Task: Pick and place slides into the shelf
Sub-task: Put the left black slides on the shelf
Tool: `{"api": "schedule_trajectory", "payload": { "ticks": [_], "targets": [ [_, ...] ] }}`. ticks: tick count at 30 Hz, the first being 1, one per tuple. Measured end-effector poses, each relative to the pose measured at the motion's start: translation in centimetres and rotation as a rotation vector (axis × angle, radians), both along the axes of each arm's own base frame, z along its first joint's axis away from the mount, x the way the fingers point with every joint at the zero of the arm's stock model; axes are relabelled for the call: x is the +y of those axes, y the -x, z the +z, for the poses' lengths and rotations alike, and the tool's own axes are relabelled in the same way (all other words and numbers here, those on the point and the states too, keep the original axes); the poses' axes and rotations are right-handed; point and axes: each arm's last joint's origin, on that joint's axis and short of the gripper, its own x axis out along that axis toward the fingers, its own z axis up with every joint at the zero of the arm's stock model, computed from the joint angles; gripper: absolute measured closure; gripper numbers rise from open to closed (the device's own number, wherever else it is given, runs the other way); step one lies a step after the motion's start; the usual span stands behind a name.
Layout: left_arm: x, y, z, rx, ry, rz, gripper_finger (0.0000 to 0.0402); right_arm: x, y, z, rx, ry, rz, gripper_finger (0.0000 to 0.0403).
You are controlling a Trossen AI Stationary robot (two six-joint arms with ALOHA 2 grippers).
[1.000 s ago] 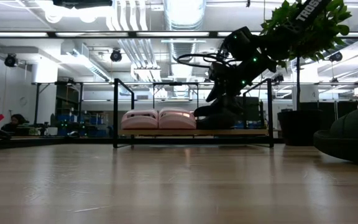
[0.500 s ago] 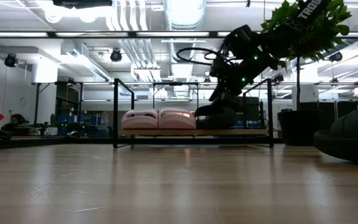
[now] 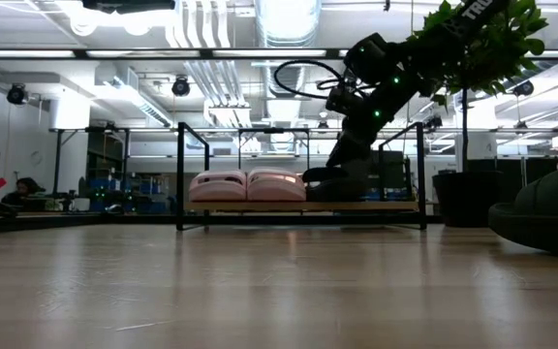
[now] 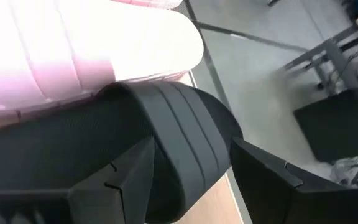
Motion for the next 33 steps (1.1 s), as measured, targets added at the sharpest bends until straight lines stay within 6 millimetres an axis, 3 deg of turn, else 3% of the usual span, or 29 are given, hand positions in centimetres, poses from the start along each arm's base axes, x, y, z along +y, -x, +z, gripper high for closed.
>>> {"api": "schedule_trajectory", "payload": {
  "ticks": [5, 11, 19, 33],
  "targets": [
    [0.0, 0.0, 0.0, 0.000, 0.000, 0.000, 0.0155, 0.3, -0.2, 1.8, 0.001, -0.099, 0.018, 0.0202],
    [0.0, 0.0, 0.0, 0.000, 0.000, 0.000, 0.0155, 2.4, 0.6, 2.3, 0.067, -0.170, 0.077, 0.0210],
    [0.0, 0.0, 0.0, 0.000, 0.000, 0.000, 0.0155, 3.3, 3.0, 1.0, 0.162, -0.216, 0.062, 0.0263],
    [0.0, 0.0, -0.3, 0.010, -0.004, 0.000, 0.0155, 3.4, 3.6, -1.7, 0.174, -0.222, 0.058, 0.0391]
  ]
}}
